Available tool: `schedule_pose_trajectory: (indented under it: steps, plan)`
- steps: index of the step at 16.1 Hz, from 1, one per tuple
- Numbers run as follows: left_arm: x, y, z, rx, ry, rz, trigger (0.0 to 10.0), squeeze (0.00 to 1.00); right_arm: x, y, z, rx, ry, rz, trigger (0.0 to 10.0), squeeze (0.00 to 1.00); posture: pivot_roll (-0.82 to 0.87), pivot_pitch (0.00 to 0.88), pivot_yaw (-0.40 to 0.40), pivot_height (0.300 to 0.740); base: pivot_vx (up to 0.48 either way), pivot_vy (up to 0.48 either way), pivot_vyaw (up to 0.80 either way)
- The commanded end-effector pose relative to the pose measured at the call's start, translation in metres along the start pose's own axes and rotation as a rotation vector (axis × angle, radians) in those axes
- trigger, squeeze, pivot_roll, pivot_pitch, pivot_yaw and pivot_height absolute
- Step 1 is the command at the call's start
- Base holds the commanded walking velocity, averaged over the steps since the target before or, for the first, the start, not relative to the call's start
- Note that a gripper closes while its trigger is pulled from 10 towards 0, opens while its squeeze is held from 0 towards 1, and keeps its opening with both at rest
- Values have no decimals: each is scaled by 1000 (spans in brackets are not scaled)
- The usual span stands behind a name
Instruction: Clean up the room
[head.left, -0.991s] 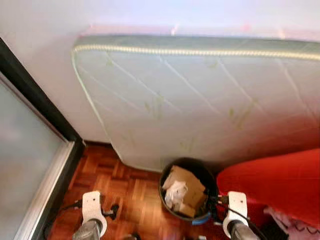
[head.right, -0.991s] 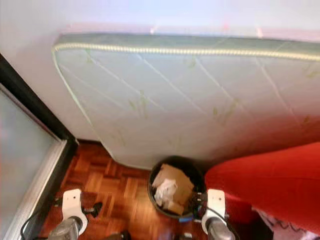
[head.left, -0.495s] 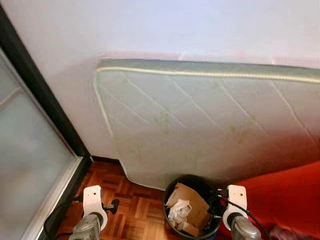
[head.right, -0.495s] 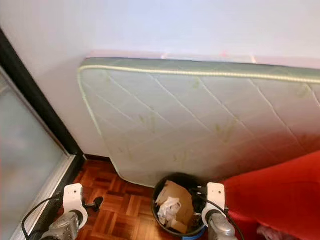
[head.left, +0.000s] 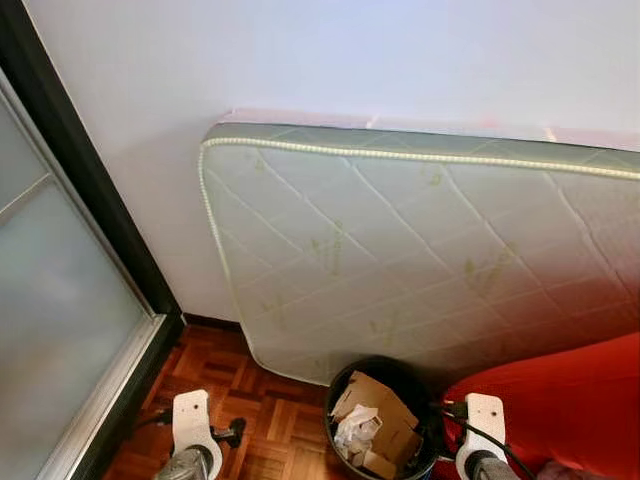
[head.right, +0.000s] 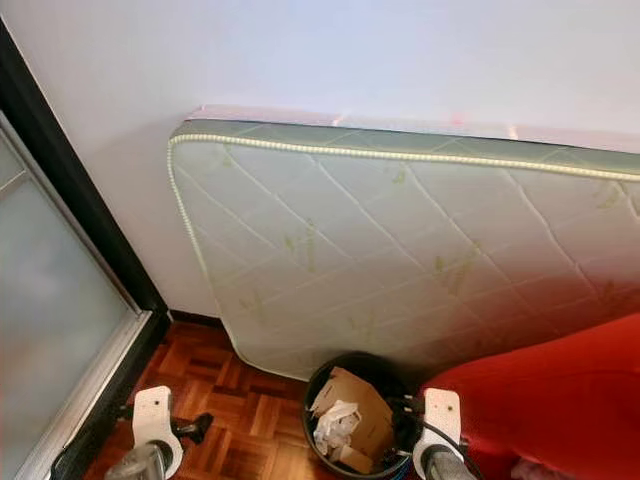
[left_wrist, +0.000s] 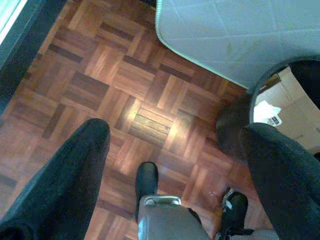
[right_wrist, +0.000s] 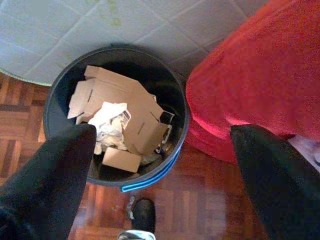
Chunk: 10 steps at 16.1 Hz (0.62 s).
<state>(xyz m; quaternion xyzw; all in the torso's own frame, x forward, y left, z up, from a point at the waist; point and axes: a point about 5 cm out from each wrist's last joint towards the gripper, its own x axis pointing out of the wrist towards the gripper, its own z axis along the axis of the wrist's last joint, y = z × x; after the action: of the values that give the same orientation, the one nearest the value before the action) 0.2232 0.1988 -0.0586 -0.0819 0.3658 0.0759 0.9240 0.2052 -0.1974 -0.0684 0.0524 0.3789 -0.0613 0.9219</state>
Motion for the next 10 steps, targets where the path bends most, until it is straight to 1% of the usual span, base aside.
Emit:
schedule_pose_trajectory:
  steps: [1,4,6,8,10]
  plan:
    - [-2,3,-7,36,17,4,10000,0,-2,-4,-7,3,26,-8,10000,0,1,0,-16,735,0,0,0]
    - [-3,4,-8,43,19,1,10000,0,-5,-7,-15,7,50,-19,10000,0,-7,0,-5,735,0,0,0]
    - [-5,6,-14,57,37,-3,10000,0,-7,-6,-24,11,70,-20,10000,0,-9,0,4,735,0,0,0]
    - [-6,9,-17,51,39,4,10000,0,-9,-5,-30,15,86,-18,10000,0,-4,0,7,735,0,0,0]
    - [-7,11,-18,51,38,8,10000,0,-10,-5,-30,16,86,-18,10000,0,-5,27,8,735,0,0,0]
